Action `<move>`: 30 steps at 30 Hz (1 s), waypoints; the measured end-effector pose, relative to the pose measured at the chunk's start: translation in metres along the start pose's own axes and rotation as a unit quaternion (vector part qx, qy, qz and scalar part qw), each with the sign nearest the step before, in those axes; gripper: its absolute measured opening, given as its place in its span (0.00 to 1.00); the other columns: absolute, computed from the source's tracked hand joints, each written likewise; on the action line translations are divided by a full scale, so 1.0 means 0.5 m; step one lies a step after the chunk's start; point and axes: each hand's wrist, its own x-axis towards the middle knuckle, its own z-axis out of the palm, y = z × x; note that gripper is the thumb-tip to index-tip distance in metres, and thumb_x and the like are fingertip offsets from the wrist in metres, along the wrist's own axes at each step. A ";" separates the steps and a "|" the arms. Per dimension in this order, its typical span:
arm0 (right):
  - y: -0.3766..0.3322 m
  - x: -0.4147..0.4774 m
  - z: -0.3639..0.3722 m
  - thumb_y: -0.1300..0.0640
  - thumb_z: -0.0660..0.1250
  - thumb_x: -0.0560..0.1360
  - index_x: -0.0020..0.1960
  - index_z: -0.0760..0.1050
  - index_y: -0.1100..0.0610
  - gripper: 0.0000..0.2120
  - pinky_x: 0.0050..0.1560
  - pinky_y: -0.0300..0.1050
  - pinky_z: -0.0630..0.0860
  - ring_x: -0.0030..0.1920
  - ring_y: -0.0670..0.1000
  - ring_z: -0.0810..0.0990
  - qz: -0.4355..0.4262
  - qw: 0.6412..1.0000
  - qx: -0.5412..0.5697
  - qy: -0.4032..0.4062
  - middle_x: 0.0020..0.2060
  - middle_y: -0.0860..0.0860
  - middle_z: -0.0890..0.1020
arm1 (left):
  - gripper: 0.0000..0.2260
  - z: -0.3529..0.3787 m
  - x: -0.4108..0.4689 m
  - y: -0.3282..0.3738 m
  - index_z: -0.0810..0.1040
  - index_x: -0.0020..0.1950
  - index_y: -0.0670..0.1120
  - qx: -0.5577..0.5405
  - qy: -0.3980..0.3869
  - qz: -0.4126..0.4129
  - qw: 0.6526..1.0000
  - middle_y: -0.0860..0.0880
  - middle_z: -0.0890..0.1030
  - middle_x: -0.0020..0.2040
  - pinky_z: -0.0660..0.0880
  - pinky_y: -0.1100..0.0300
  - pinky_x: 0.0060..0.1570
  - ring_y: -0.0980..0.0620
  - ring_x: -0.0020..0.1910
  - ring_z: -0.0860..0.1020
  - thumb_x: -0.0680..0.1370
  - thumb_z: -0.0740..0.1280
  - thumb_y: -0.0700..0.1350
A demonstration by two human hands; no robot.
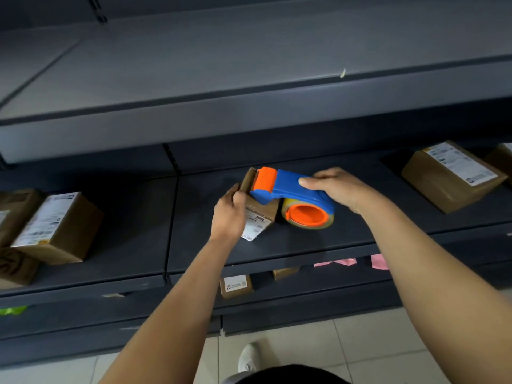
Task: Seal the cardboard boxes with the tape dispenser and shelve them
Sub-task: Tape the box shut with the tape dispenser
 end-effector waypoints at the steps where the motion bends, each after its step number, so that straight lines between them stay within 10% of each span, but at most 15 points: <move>1: -0.010 0.005 0.005 0.45 0.68 0.74 0.44 0.82 0.53 0.12 0.48 0.45 0.74 0.45 0.53 0.82 -0.005 1.000 -0.005 -0.003 0.43 0.53 0.85 | 0.15 -0.006 0.008 0.003 0.77 0.51 0.43 -0.004 -0.002 -0.017 1.000 0.52 0.75 0.35 0.68 0.58 0.35 0.55 0.34 0.71 0.81 0.53 0.48; 8: -0.034 0.021 0.017 0.43 0.68 0.74 0.44 0.82 0.55 0.15 0.47 0.46 0.73 0.44 0.55 0.82 -0.012 1.000 -0.024 -0.014 0.42 0.55 0.85 | 0.16 -0.014 0.054 0.014 0.76 0.40 0.47 -0.008 0.004 -0.063 0.998 0.51 0.74 0.33 0.66 0.58 0.34 0.54 0.32 0.70 0.83 0.55 0.49; 21: -0.044 0.010 0.035 0.34 0.65 0.72 0.48 0.79 0.57 0.25 0.41 0.45 0.72 0.42 0.52 0.82 0.015 0.998 -0.055 0.015 0.41 0.52 0.84 | 0.13 -0.015 0.068 0.012 0.78 0.50 0.51 -0.085 -0.054 -0.186 0.977 0.49 0.79 0.37 0.73 0.58 0.34 0.49 0.37 0.78 0.80 0.59 0.57; 26: -0.052 0.008 0.029 0.33 0.65 0.70 0.48 0.80 0.57 0.27 0.43 0.45 0.74 0.42 0.53 0.83 0.001 0.998 -0.056 -0.012 0.40 0.52 0.85 | 0.12 -0.008 0.092 -0.004 0.79 0.44 0.49 -0.036 -0.020 -0.144 0.989 0.45 0.80 0.41 0.70 0.58 0.32 0.47 0.37 0.76 0.80 0.58 0.40; 30: -0.016 -0.016 0.002 0.34 0.71 0.65 0.43 0.82 0.54 0.22 0.43 0.45 0.73 0.39 0.53 0.83 0.007 0.999 -0.029 -0.020 0.38 0.51 0.85 | 0.14 -0.007 0.097 -0.005 0.82 0.45 0.43 -0.015 -0.007 -0.115 0.993 0.47 0.78 0.37 0.68 0.58 0.34 0.50 0.35 0.74 0.79 0.64 0.52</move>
